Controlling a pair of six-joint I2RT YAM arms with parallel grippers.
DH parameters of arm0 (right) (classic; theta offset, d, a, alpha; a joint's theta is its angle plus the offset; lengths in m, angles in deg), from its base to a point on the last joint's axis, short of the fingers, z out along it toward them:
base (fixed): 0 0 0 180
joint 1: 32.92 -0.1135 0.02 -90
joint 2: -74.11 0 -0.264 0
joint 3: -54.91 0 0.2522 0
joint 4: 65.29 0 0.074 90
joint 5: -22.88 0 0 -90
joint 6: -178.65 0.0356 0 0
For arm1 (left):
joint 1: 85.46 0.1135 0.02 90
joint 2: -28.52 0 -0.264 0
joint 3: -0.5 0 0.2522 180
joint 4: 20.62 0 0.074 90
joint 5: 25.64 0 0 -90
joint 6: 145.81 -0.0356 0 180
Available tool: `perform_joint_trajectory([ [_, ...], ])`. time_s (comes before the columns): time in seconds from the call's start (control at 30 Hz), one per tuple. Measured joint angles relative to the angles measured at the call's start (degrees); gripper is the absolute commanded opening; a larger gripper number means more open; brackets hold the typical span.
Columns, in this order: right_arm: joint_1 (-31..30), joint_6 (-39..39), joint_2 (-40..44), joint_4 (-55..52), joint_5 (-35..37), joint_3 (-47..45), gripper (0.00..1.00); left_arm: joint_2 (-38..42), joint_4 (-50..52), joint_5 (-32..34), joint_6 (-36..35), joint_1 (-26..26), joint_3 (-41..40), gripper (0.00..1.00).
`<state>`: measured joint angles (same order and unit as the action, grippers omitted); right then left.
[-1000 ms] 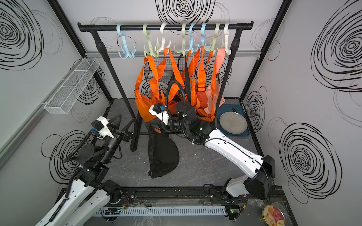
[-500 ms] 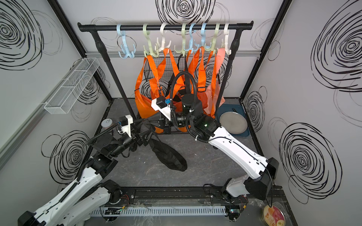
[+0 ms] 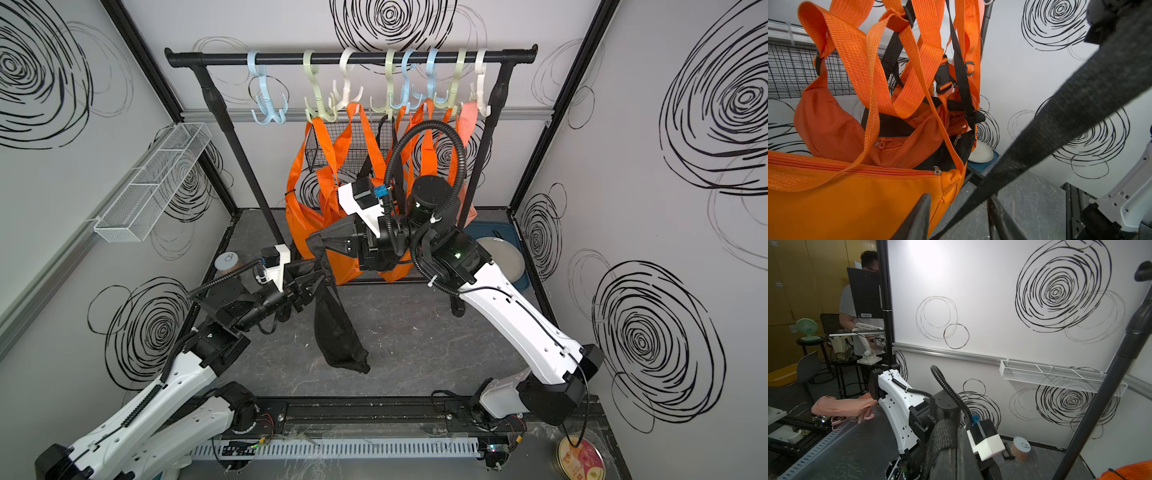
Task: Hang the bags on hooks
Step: Pick up the bag from the center of the board.
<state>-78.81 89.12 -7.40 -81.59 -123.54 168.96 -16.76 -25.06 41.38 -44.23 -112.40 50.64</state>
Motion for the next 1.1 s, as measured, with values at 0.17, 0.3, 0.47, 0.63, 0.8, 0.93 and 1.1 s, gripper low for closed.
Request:
perform_joint_trajectory([
  [0.17, 0.5, 2.5, -3.3, 1.5, -4.5, 6.0, 0.00, -1.5, -1.5, -1.0, 1.7, 0.1, 1.0, 0.65],
  [0.3, 0.9, 4.9, -6.3, 2.0, -8.0, 8.9, 0.00, -1.6, -2.6, -1.7, 2.5, -0.1, 1.5, 0.69],
  [0.47, 1.0, 7.4, -8.5, 2.0, -10.5, 8.9, 0.00, -1.8, -4.1, -1.9, 3.0, -1.3, 1.9, 0.56],
  [0.63, 1.0, 9.4, -10.1, 2.4, -12.2, 10.1, 0.00, -3.8, -6.8, -2.9, 4.5, -1.9, 2.0, 0.56],
  [0.8, 1.0, 11.6, -10.4, 4.6, -14.1, 11.9, 0.00, -6.2, -8.6, -3.0, 5.4, -4.2, 2.3, 0.74],
  [0.93, 1.0, 12.5, -10.4, 5.9, -14.9, 12.3, 0.00, -6.5, -8.1, -3.1, 4.9, -5.8, 3.0, 0.69],
  [1.1, 1.0, 13.1, -10.4, 6.3, -15.6, 12.3, 0.00, -6.0, -5.7, -1.8, 2.7, -6.1, 3.9, 0.55],
])
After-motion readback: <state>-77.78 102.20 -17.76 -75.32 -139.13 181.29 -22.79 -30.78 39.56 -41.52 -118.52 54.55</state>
